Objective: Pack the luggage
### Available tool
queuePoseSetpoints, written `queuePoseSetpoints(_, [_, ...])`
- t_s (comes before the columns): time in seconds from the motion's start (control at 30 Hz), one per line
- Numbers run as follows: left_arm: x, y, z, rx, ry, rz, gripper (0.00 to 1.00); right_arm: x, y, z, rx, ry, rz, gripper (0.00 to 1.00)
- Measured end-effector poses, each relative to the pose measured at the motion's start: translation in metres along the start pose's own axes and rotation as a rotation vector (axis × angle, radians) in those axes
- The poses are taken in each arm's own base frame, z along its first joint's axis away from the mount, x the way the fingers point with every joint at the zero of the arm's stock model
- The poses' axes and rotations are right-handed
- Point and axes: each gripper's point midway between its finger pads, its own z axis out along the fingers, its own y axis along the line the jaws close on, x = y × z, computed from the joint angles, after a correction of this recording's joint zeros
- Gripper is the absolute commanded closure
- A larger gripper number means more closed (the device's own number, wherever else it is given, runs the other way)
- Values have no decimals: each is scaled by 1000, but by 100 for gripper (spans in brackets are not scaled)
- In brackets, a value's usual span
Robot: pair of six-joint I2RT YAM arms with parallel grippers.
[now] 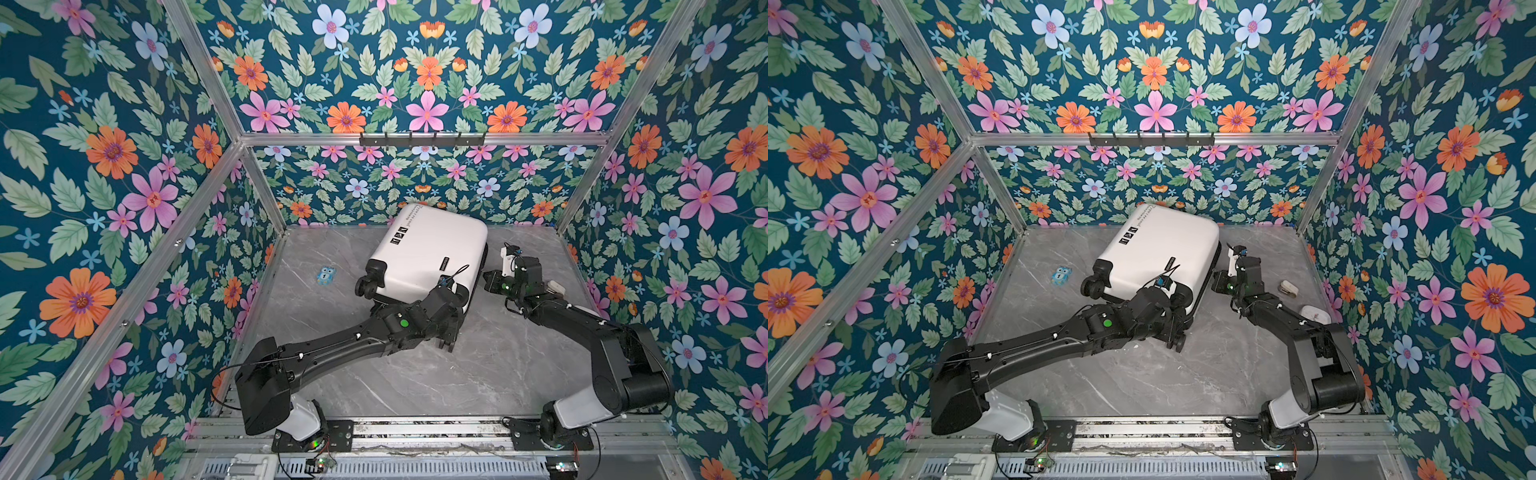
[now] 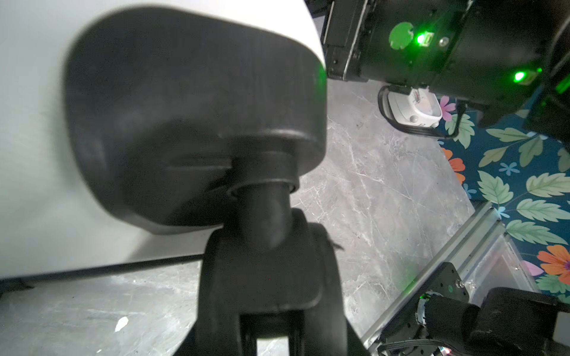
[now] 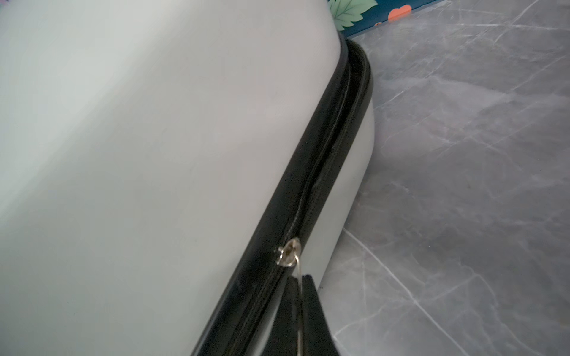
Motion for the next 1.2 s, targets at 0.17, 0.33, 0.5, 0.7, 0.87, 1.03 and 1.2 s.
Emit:
queuePoseSetpoints(0.17, [3, 0, -3, 6, 2, 1, 100, -18, -14, 11, 27, -16, 19, 100])
queuePoseSetpoints(0.33, [4, 1, -4, 6, 4, 3, 100, -38, -27, 25, 50, -22, 34, 100])
queuePoseSetpoints(0.5, [5, 1, -5, 10, 6, 5, 100, -55, -41, 33, 58, -19, 54, 100])
queuePoseSetpoints(0.7, [6, 1, -6, 13, 8, 6, 100, -73, -45, 44, 52, -22, 52, 100])
queuePoseSetpoints(0.87, [9, 2, -7, 19, 8, 12, 100, -87, -47, 58, 52, -29, 44, 100])
queuePoseSetpoints(1.03, [10, 2, -9, 35, -1, 10, 100, -97, -49, 76, 48, -17, 48, 100])
queuePoseSetpoints(1.2, [11, 2, -9, 46, -8, 9, 100, -97, -49, 93, 33, 25, 92, 100])
